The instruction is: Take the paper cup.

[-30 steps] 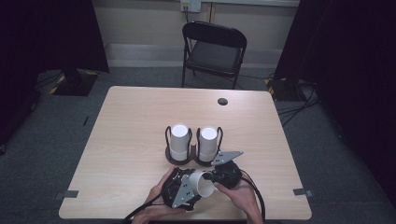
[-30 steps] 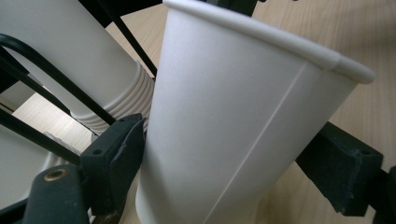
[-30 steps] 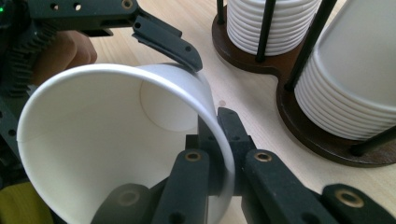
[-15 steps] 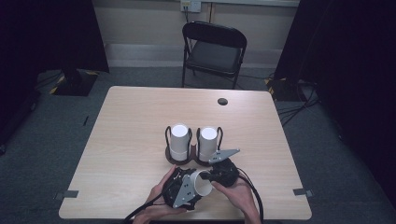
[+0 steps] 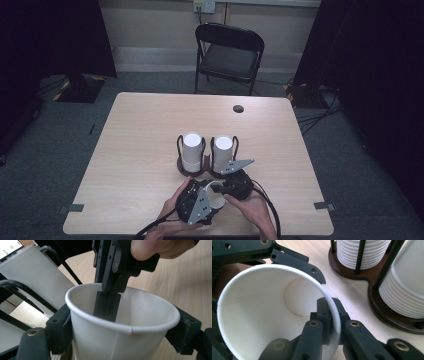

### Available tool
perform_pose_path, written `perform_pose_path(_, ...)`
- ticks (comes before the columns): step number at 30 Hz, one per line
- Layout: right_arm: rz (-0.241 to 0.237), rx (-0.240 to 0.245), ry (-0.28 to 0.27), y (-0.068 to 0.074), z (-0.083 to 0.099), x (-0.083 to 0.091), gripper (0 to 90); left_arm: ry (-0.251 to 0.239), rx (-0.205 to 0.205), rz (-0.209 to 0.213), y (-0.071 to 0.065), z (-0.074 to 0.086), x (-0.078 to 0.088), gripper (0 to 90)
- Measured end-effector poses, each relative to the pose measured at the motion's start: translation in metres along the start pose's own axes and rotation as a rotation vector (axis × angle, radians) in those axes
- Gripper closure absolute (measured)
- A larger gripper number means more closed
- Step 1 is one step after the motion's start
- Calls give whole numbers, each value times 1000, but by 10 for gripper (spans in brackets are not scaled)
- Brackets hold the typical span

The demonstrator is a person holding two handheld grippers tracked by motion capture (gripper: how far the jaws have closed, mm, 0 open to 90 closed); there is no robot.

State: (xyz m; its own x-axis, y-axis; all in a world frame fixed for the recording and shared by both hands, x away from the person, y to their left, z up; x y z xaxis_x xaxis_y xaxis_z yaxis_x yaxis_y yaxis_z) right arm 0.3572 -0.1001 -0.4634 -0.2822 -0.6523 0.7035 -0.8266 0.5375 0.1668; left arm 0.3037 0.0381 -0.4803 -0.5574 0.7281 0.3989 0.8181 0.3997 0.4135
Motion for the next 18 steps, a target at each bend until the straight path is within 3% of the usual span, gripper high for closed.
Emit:
perform_pose_path(7,12,-4,7,0,1,3,855,-19,29,9,0,-2,0,233)
perform_pose_path(13,3,-15,-40,1,2,3,830,-41,60,-1,2,-2,3,246)
perform_pose_path(15,8,-11,-53,1,1,3,813,-38,69,-30,5,-1,5,248)
perform_pose_path(18,-2,-19,-97,1,2,5,767,-59,110,-25,8,2,9,249)
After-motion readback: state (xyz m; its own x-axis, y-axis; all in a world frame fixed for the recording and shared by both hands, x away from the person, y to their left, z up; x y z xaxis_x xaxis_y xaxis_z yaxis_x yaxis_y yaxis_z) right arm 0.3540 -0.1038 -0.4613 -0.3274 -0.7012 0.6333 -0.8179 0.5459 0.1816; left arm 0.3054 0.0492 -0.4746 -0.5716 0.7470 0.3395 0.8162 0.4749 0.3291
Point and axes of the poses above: each handheld gripper's, and its own axes: x roughly backward along the jaws, z roughly out of its underside, y roughly to its left, the point moved 3 cm from there along -x, roughly forward along the jaws
